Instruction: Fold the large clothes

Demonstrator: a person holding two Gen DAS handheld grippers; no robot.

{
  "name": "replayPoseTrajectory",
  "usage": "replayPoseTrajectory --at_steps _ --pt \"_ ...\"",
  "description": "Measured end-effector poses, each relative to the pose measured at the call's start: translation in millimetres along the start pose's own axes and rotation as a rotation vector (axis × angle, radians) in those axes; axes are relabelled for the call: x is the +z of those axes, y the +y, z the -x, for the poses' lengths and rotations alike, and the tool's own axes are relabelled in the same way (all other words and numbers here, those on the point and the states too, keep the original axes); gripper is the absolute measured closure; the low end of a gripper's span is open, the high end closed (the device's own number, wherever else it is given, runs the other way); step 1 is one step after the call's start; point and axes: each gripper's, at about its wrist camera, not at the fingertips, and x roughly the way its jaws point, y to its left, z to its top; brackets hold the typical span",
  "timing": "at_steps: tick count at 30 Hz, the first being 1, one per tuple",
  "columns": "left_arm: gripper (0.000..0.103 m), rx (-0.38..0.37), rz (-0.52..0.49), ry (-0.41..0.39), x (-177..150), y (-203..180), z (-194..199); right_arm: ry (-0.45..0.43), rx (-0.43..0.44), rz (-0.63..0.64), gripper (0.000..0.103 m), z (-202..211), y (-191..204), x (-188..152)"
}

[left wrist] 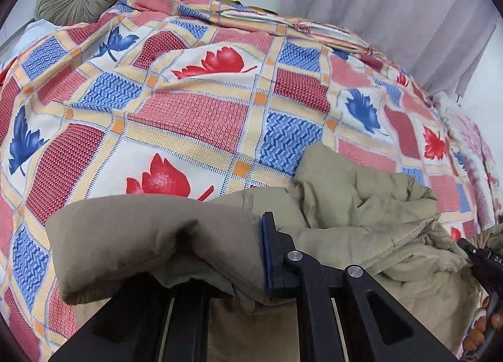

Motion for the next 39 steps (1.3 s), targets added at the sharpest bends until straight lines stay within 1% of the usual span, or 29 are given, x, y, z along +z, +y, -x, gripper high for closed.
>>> replayPoseTrajectory --at_steps 2,5,6,7,8,9,10,11,15,19,22,26,32,35,37,39 --pt "0.089 0.006 0.004 0.009 0 -1 -5 0.005 0.009 -0.03 0.09 -8 -8 -1" --pt "0.088 0.01 -0.009 0.021 1 -2 -5 0.013 0.018 -0.074 0.088 -13 -15 -2" --pt "0.081 0.005 -0.018 0.023 2 -3 -2 0.017 0.02 -0.074 0.076 -12 -15 -2" --pt "0.063 -0.009 -0.026 0.027 2 -3 1 0.016 0.02 -0.069 0.053 -10 -14 -2" --pt "0.051 -0.023 -0.027 0.026 3 -3 6 0.012 0.022 -0.056 0.038 -7 -12 -1" --pt "0.035 -0.028 -0.025 0.009 3 -3 13 0.008 0.03 -0.043 0.017 -3 -9 0" --pt "0.026 -0.023 -0.026 -0.012 2 -2 20 0.005 0.035 -0.031 0.017 2 -6 0" --pt "0.024 -0.017 -0.032 -0.028 2 -3 28 0.013 0.045 -0.025 0.017 5 -4 1" --pt "0.024 -0.008 -0.071 -0.022 -3 -3 51 0.031 0.09 -0.053 0.017 21 -2 -5" --pt "0.024 -0.013 -0.101 -0.007 -21 3 75 0.039 0.098 -0.054 0.017 41 -4 -21" --pt "0.024 -0.058 -0.093 0.043 -45 12 86 0.044 0.092 -0.043 0.017 59 -3 -43" --pt "0.024 -0.11 -0.016 0.126 -85 27 96 0.061 0.111 -0.078 0.017 83 -19 -76" --pt "0.024 -0.213 0.138 0.216 -143 54 102 0.115 0.161 -0.231 0.017 106 -59 -139" --pt "0.024 -0.275 0.218 0.244 -162 68 96 0.134 0.167 -0.272 0.017 106 -73 -160" --pt "0.024 -0.336 0.29 0.273 -173 76 86 0.142 0.167 -0.305 0.017 100 -82 -168" --pt "0.024 -0.374 0.353 0.292 -180 82 73 0.127 0.183 -0.372 0.017 92 -94 -174"
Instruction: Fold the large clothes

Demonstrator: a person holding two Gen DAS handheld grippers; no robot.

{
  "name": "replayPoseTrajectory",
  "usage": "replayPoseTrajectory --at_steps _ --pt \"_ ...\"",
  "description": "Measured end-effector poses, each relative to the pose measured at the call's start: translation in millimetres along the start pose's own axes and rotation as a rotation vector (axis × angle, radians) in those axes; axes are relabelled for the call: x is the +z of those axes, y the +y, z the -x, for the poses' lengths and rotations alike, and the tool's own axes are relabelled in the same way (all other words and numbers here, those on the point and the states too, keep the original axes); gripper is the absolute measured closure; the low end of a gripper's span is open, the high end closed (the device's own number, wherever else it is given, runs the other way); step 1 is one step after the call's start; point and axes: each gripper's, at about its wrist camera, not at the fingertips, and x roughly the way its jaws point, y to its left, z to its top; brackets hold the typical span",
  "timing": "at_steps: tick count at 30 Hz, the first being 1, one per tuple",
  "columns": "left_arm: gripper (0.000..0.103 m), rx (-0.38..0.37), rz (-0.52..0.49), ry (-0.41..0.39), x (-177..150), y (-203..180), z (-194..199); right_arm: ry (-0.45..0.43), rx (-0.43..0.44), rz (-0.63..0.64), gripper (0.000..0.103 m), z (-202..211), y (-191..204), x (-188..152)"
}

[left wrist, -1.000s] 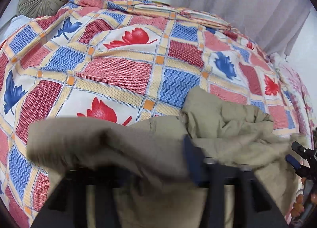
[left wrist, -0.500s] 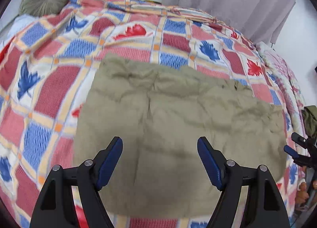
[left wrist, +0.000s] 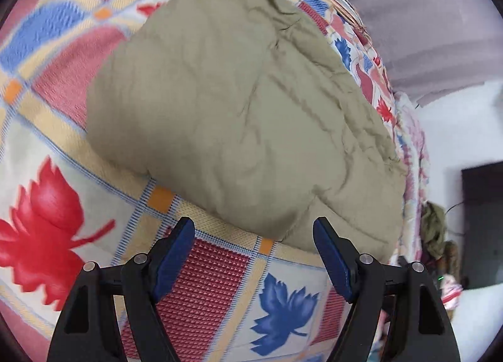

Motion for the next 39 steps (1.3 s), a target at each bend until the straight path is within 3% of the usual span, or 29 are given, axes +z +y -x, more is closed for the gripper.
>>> replayPoseTrajectory --at_steps 4,9,17,18,19,20,21,22,23,24,25,27,33,39 --pt "0.024 -0.012 0.04 -0.015 11 11 -18 -0.007 0.089 -0.106 0.016 -18 -18 3" --pt "0.024 -0.031 0.076 -0.051 34 13 -31 0.008 0.138 -0.162 0.016 -47 -23 14" --pt "0.024 0.061 0.115 -0.1 57 7 -64 0.004 0.19 -0.217 0.015 -97 -19 36" --pt "0.033 0.079 0.105 -0.106 58 3 -64 0.004 0.187 -0.222 0.015 -100 -18 36" --pt "0.054 0.078 0.083 -0.105 60 -1 -63 0.004 0.188 -0.229 0.015 -101 -17 37" --pt "0.06 0.074 0.053 -0.092 61 -7 -64 0.006 0.188 -0.237 0.015 -102 -17 37" --pt "0.069 0.088 0.02 -0.094 62 -14 -62 0.012 0.189 -0.247 0.017 -102 -17 38" --pt "0.075 0.114 -0.037 -0.104 61 -25 -58 0.016 0.192 -0.256 0.026 -102 -17 37" --pt "0.077 0.142 -0.095 -0.114 59 -34 -54 0.02 0.2 -0.268 0.035 -102 -18 37" --pt "0.08 0.166 -0.154 -0.125 56 -45 -49 0.023 0.213 -0.278 0.052 -101 -19 36" --pt "0.081 0.181 -0.195 -0.134 53 -52 -45 0.022 0.222 -0.281 0.063 -100 -18 36" --pt "0.082 0.19 -0.249 -0.147 46 -62 -34 0.019 0.232 -0.268 0.073 -95 -15 33" --pt "0.082 0.171 -0.268 -0.136 24 -64 1 0.042 0.271 -0.243 0.077 -70 -11 11" --pt "0.082 0.187 -0.282 -0.062 -35 -33 44 0.089 0.26 -0.238 0.077 -38 -19 -41"
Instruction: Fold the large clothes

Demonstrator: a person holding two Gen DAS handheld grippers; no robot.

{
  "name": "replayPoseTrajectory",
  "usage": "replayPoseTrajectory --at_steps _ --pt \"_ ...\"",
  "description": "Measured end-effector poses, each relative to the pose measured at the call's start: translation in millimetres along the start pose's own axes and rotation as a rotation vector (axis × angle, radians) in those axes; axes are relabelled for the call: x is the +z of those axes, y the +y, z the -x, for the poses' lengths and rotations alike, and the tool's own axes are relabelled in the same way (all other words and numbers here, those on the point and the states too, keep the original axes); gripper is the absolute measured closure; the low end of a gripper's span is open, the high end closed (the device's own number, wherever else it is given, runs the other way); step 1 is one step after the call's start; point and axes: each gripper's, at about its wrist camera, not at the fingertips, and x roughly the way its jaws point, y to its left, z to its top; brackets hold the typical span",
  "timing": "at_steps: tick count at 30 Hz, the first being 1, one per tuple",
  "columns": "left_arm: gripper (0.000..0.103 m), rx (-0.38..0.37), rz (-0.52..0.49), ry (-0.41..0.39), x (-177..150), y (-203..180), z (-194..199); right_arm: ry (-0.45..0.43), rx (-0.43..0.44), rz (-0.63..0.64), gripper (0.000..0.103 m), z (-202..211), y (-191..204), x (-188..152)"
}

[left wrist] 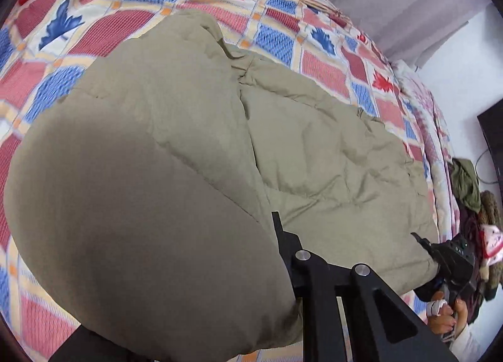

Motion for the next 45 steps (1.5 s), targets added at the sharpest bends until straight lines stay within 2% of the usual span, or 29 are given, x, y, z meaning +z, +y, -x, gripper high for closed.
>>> replayPoseTrajectory --at_steps 7,10,14,17,18,19,25,28,33,36,39,41,42,43,45 --pt "0.082 0.0 0.042 0.097 -81 39 40 0.044 -0.037 -0.034 0.077 32 -29 -67" --pt "0.082 0.013 0.046 0.136 -109 52 44 0.048 -0.047 -0.071 0.077 41 -45 -92" --pt "0.081 0.038 0.083 0.183 -132 67 37 0.047 -0.095 -0.1 0.074 41 -65 -108" --pt "0.067 0.087 0.094 0.195 -138 71 41 0.053 -0.129 -0.107 0.067 36 -67 -108" --pt "0.057 0.117 0.08 0.199 -138 70 45 0.055 -0.147 -0.105 0.065 36 -64 -108" --pt "0.055 0.141 0.065 0.2 -138 70 50 0.054 -0.159 -0.102 0.063 37 -62 -108" --pt "0.055 0.218 -0.009 0.227 -139 70 88 0.084 -0.285 -0.046 0.045 43 -34 -111" --pt "0.055 0.263 -0.037 0.23 -143 74 111 0.095 -0.346 -0.008 0.04 50 -21 -114" --pt "0.055 0.36 -0.073 0.167 -138 79 149 0.083 -0.44 0.043 0.039 67 5 -123" --pt "0.055 0.358 -0.075 0.126 -121 75 161 0.045 -0.466 0.049 0.039 81 12 -137" --pt "0.055 0.336 -0.097 0.1 -98 63 160 -0.005 -0.477 0.085 0.039 100 36 -118" --pt "0.055 0.315 -0.111 0.091 -89 52 155 -0.032 -0.474 0.122 0.042 113 31 -119" --pt "0.055 0.302 -0.118 0.088 -84 43 148 -0.042 -0.47 0.147 0.057 111 40 -118" --pt "0.055 0.287 -0.13 0.087 -79 37 144 -0.022 -0.461 0.179 0.079 106 38 -119" --pt "0.055 0.261 -0.159 0.087 -74 20 132 -0.017 -0.47 0.24 0.09 107 44 -120"
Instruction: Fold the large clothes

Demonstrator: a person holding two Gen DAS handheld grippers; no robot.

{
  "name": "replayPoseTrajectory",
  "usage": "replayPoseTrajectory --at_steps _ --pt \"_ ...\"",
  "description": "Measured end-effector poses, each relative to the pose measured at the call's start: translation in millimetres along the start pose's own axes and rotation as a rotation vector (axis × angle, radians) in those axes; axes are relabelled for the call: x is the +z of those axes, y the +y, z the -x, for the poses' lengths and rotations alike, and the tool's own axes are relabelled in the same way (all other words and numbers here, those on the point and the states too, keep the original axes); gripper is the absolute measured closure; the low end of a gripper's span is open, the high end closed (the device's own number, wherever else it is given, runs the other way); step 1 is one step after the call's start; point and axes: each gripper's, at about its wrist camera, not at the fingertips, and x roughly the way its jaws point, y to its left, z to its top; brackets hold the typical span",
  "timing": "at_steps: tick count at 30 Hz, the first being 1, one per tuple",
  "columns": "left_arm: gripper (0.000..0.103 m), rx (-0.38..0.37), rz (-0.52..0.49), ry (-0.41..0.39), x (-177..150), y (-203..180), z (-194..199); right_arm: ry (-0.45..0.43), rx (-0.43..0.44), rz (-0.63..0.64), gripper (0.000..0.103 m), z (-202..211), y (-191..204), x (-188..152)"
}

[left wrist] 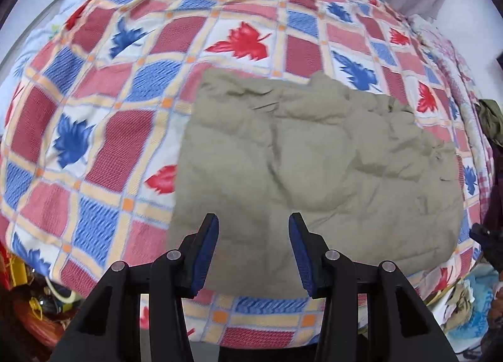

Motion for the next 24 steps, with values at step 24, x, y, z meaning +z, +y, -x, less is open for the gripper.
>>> replayPoseTrajectory --at_steps 24 --pt "0.055 -0.098 -0.174 -0.051 62 -104 -173 0.11 0.013 0.443 0.094 -193 96 36"
